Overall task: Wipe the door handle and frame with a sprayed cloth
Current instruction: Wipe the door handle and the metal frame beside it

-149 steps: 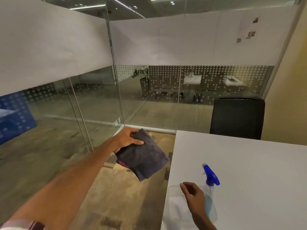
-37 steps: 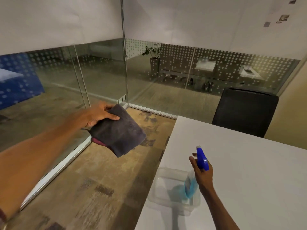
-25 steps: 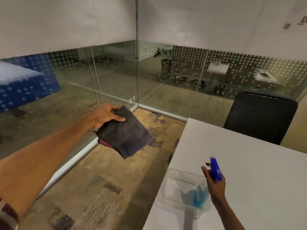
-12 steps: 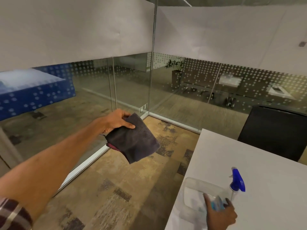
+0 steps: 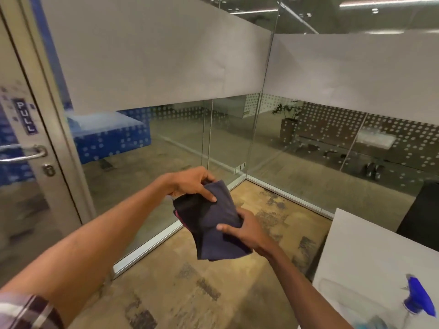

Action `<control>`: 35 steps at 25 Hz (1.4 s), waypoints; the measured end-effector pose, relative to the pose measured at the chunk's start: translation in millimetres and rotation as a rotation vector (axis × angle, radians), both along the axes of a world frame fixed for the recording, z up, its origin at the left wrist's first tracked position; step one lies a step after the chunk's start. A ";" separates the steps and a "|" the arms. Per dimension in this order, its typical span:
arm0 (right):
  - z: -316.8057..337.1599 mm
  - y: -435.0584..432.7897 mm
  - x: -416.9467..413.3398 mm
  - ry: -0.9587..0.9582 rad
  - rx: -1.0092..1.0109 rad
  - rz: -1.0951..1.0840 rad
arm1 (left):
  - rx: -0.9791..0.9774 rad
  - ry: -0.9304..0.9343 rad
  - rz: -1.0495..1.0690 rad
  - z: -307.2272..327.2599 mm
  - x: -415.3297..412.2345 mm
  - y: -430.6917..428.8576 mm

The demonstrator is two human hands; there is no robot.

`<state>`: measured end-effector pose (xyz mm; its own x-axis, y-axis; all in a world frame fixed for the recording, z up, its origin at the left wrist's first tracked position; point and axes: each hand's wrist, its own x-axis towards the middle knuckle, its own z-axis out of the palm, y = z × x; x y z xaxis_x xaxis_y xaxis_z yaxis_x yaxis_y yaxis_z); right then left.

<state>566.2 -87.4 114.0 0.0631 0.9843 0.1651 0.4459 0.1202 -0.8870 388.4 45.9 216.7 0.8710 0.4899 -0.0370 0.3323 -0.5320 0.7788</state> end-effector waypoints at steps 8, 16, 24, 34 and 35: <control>0.2 56.7 -120.8 0.185 -0.195 0.230 | -0.130 -0.303 0.436 -40.4 -164.8 25.6; -14.2 96.2 -225.2 0.447 -0.327 0.367 | -1.094 -0.526 0.994 -192.6 -289.2 -38.1; -37.8 158.4 -292.1 0.689 -0.542 0.457 | -0.856 -0.955 1.108 -182.9 -317.8 -26.3; -48.7 265.6 -339.0 0.384 -0.436 0.481 | -0.226 -0.739 1.287 -161.3 -374.4 37.5; -47.8 273.5 -343.1 0.359 -0.385 0.516 | -0.150 -0.664 1.271 -156.9 -379.9 43.5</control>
